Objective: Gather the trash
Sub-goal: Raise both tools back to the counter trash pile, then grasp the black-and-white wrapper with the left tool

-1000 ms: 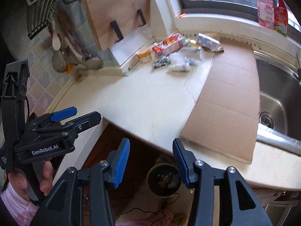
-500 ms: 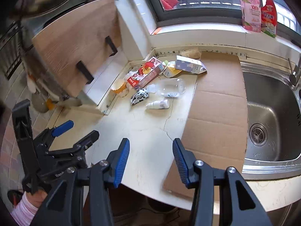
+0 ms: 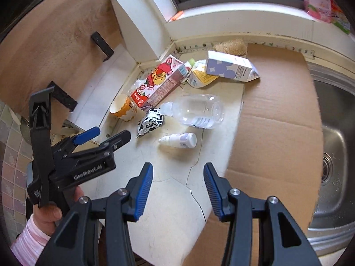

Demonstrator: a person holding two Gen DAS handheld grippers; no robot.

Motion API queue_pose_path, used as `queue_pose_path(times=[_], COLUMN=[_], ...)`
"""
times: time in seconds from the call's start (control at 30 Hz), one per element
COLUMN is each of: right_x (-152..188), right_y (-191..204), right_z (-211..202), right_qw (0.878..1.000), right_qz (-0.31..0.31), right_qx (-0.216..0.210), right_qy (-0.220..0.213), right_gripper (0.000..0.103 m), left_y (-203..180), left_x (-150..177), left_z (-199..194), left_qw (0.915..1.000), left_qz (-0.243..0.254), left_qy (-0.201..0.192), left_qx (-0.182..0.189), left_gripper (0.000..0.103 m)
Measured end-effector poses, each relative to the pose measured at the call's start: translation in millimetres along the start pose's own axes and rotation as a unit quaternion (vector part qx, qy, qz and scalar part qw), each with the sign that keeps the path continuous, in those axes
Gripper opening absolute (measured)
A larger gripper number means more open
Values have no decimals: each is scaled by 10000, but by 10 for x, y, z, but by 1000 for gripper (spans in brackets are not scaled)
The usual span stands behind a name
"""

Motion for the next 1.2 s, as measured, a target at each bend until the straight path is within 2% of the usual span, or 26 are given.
queue_pose_path(times=[0.23, 0.5, 0.67, 0.83, 0.93, 1.0, 1.07, 1.2], right_x=[-71, -111, -115, -120, -138, -168, -204, -251], right_y=[-66, -147, -132, -73, -39, -17, 17, 108], right_z=[384, 544, 558, 624, 673, 695, 707, 743], right_qw=[9993, 9982, 9977, 9974, 9968, 9962, 9951, 9887], right_qz=[-85, 8, -91, -358, -498, -661, -857, -1419], right_qx=[-180, -333, -401, -309, -264, -161, -96, 14], right_qy=[320, 493, 530, 544, 560, 539, 488, 472], right_gripper=[48, 48, 48, 48, 48, 48, 48, 50], left_y=[-44, -42, -36, 23, 91, 109, 165, 261], left_x=[-209, -322, -232, -105, -28, 28, 92, 227], left_z=[489, 849, 940, 935, 905, 879, 839, 747], left_qw=[9994, 9983, 9972, 9971, 9971, 9971, 9970, 9954], left_qz=[164, 122, 65, -166, -252, -300, -355, -608], left_qy=[276, 513, 731, 746, 715, 693, 673, 674], left_qx=[-149, -239, -152, 38, 22, 65, 114, 312], left_gripper=[85, 85, 64, 63, 61, 57, 45, 41])
Point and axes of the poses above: each gripper's, at about its wrist camera, not at the fingertips, and z roughly the way its jaws point, y to its left, x to its underside, the point moved 8 cm from there along z, roughly the way its jaws point, and after that the axes turned 4 degrees about y, right-handed, at the moved point
